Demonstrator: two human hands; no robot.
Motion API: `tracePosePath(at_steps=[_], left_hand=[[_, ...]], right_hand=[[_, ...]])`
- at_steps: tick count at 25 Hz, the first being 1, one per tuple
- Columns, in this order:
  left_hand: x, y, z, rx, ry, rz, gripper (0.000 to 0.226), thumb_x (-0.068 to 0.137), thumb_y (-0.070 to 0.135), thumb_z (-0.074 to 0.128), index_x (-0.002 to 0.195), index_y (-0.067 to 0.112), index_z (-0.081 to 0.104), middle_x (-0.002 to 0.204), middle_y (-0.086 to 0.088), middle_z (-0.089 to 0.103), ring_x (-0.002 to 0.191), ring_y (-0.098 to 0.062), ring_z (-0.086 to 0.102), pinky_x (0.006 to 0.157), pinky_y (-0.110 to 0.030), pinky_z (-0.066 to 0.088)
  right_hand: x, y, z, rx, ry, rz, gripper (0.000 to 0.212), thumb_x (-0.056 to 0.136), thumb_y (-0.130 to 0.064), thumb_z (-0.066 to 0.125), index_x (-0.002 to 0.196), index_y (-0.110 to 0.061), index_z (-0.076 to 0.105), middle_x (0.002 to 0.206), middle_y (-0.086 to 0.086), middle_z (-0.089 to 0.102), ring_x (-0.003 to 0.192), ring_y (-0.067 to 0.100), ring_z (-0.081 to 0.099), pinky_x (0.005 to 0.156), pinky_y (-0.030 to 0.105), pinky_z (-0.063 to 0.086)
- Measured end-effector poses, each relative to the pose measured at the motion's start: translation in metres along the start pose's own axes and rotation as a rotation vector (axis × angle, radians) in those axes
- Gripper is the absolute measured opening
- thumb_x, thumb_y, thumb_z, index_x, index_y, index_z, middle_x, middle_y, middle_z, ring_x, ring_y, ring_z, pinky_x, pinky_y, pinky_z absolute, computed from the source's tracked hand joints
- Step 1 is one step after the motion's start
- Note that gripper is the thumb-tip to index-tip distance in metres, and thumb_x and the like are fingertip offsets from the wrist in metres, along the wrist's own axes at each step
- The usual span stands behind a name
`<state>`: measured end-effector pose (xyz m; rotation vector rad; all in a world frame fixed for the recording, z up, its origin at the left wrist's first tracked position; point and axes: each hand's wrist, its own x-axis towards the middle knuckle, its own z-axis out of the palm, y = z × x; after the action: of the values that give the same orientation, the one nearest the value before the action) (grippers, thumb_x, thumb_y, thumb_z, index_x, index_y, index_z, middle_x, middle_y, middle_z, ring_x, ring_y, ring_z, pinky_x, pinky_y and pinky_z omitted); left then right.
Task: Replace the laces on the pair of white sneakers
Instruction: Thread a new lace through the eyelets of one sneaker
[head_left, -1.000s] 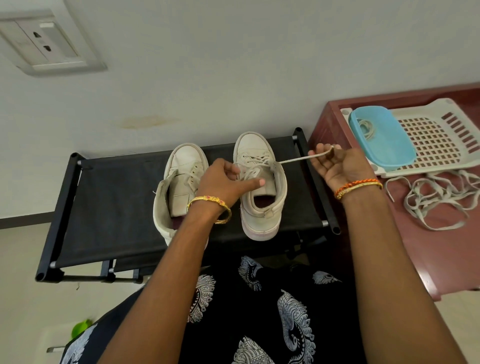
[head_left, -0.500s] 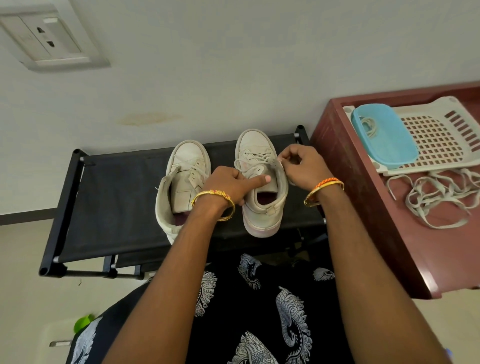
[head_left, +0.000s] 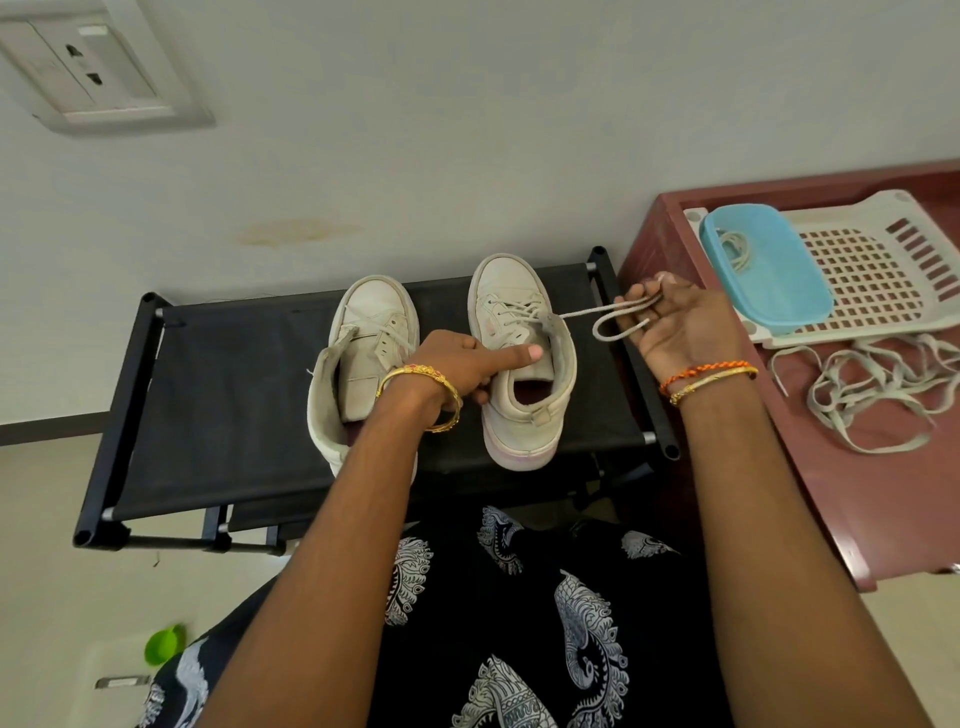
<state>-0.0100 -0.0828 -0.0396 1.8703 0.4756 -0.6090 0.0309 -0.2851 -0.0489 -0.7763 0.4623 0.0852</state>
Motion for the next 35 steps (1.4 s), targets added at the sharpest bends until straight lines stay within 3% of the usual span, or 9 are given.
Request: tracePosePath(at_steps=[2,4,8,12,15,19,27,31,35], left_hand=[[-0.001,0.001,0.000,0.022,-0.011,-0.009,0.037,0.075,0.046,0.071,0.067,0.015,0.052,0.063,0.004,0.055,0.049,-0.007,0.048,0.039,-0.014,0.037],[0.001,-0.001,0.000,0.059,0.068,0.068,0.040,0.074,0.049,0.071,0.069,0.015,0.050,0.064,0.004,0.052,0.054,-0.009,0.047,0.048,-0.018,0.038],[0.011,-0.008,0.006,0.167,0.340,0.355,0.037,0.085,0.054,0.057,0.085,0.019,0.049,0.078,0.004,0.050,0.073,-0.012,0.050,0.069,-0.026,0.044],[0.023,-0.012,0.012,0.303,0.251,0.387,0.025,0.096,0.039,0.046,0.084,0.018,0.050,0.105,-0.010,0.043,0.095,-0.025,0.052,0.092,-0.033,0.042],[0.026,-0.009,0.008,0.231,0.290,0.395,0.030,0.096,0.031,0.049,0.068,0.020,0.050,0.103,-0.019,0.052,0.087,-0.030,0.053,0.086,-0.036,0.043],[0.026,-0.008,0.005,0.186,0.336,0.340,0.028,0.095,0.027,0.052,0.071,0.014,0.054,0.065,0.000,0.051,0.059,-0.010,0.046,0.056,-0.022,0.037],[0.025,-0.002,0.006,0.230,0.445,0.300,0.026,0.095,0.021,0.053,0.072,0.009,0.056,0.061,0.001,0.047,0.056,-0.008,0.042,0.056,-0.016,0.031],[0.020,-0.008,0.002,0.342,0.440,0.297,0.032,0.096,0.030,0.049,0.066,0.018,0.046,0.064,0.002,0.048,0.058,-0.008,0.042,0.055,-0.021,0.030],[0.007,0.001,0.005,0.074,0.559,0.558,0.019,0.093,0.034,0.054,0.087,0.016,0.050,0.088,-0.002,0.059,0.082,-0.016,0.055,0.069,-0.023,0.044]], right_hand=[[0.000,0.004,0.005,-0.179,0.069,-0.033,0.022,0.093,-0.007,0.044,0.074,-0.012,0.052,0.051,-0.003,0.048,0.047,0.010,0.048,0.061,0.027,0.050],[-0.001,0.012,0.009,-0.764,0.088,-0.187,0.015,0.091,-0.014,0.055,0.077,-0.013,0.060,0.060,-0.003,0.052,0.054,0.009,0.047,0.058,0.023,0.044],[-0.007,0.030,0.017,-1.358,-0.198,-0.161,0.022,0.091,-0.032,0.059,0.091,-0.011,0.065,0.077,-0.002,0.060,0.071,0.009,0.055,0.067,0.021,0.046],[-0.004,0.037,0.020,-1.386,-0.223,-0.213,0.020,0.093,-0.025,0.056,0.090,-0.006,0.062,0.073,-0.003,0.056,0.064,0.006,0.051,0.059,0.017,0.041],[-0.003,0.039,0.017,-1.392,-0.184,-0.257,0.016,0.093,-0.021,0.057,0.087,-0.006,0.060,0.072,-0.001,0.056,0.062,0.009,0.051,0.056,0.018,0.041],[-0.003,0.038,0.016,-1.400,-0.137,-0.288,0.019,0.093,-0.014,0.057,0.074,-0.015,0.052,0.069,-0.001,0.055,0.063,0.010,0.052,0.059,0.021,0.043],[-0.004,0.038,0.013,-1.287,-0.028,-0.285,0.012,0.092,-0.005,0.055,0.081,-0.009,0.052,0.093,0.013,0.066,0.077,0.014,0.065,0.057,0.018,0.047],[-0.012,0.029,0.016,-1.367,-0.047,-0.297,0.011,0.091,-0.020,0.060,0.083,-0.012,0.059,0.084,0.006,0.066,0.076,0.016,0.063,0.061,0.019,0.044],[-0.036,-0.009,0.034,-0.990,-0.230,-0.261,0.014,0.091,-0.004,0.057,0.086,-0.016,0.061,0.065,-0.006,0.068,0.061,0.004,0.061,0.065,0.020,0.048]])
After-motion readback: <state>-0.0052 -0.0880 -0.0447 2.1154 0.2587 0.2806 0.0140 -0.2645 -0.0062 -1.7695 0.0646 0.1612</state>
